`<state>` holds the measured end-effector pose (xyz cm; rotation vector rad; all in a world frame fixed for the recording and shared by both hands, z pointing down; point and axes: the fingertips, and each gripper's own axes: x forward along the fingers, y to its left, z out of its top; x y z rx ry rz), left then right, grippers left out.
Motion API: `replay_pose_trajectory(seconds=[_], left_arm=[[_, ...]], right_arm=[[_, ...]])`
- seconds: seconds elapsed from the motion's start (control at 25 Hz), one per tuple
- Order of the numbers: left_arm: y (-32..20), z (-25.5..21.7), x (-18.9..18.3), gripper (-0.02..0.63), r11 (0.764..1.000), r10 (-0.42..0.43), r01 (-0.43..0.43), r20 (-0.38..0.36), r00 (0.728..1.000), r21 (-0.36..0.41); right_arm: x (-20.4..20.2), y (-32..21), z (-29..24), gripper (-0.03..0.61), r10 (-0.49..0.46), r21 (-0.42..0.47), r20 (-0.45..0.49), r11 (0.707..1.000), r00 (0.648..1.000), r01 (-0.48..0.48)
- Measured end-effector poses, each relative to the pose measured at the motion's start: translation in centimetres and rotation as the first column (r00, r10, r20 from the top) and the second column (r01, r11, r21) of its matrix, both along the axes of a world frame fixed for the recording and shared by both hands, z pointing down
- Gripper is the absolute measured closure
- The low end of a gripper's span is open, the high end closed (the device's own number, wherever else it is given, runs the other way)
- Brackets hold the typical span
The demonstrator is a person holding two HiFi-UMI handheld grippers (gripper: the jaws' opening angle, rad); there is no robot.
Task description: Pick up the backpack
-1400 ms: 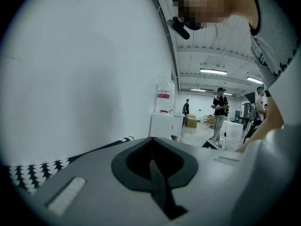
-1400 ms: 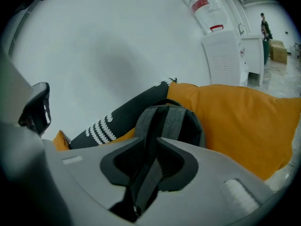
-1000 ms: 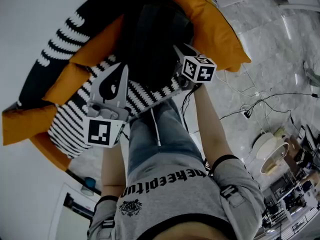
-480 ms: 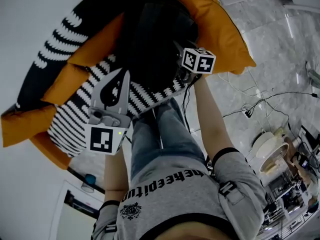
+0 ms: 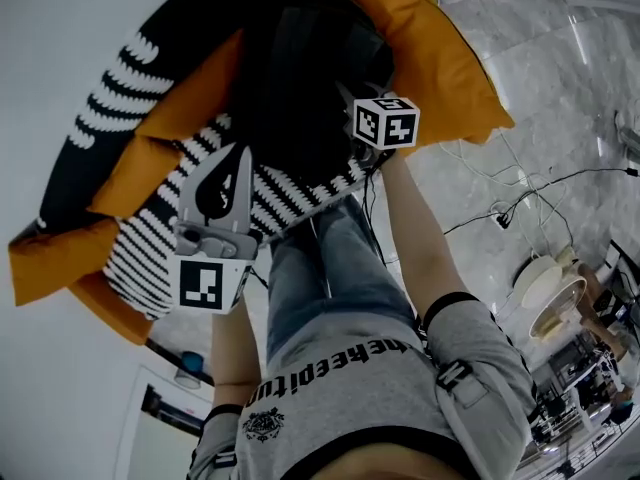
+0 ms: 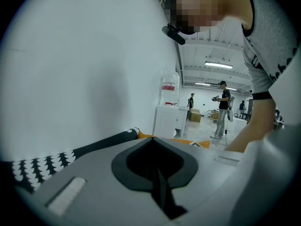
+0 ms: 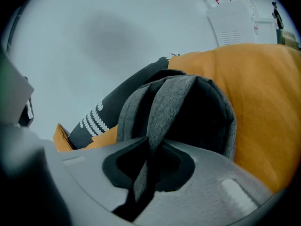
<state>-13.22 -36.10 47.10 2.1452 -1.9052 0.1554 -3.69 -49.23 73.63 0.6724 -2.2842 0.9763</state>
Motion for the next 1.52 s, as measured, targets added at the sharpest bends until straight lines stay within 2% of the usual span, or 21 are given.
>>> replay_pose_trajectory(seconds=[0.12,0.36,0.76,1.28,1.52], left_arm=[[-0.2,-0.6,0.1,0.597,1.0,0.021,-0.021,0.01,1.0,0.012],[-0.2,-2.9,0.0,0.598,0.996,0.054,-0.055,0.022,0.998,0.068],[1.6,-5.3,-0.4,0.598,0.987,0.107,-0.114,0.066,0.992,0.113],[4.6,-9.9,-1.2,0.598,0.969,0.139,-0.156,0.1,0.985,0.191],[6.7,-12.7,-1.0,0.598,0.958,0.135,-0.159,0.112,0.984,0.239]], right_arm=[[-0.2,0.2,-2.2,0.548,-0.006,0.041,0.042,0.999,0.999,0.004],[-0.3,0.7,-7.4,0.548,0.007,0.156,0.05,0.988,0.999,-0.014],[0.1,3.6,-14.4,0.549,0.031,0.296,0.098,0.953,0.995,-0.059],[-0.6,9.9,-22.3,0.549,0.013,0.398,0.152,0.915,0.988,-0.073],[-1.2,13.7,-25.9,0.549,-0.037,0.429,0.177,0.902,0.983,-0.044]])
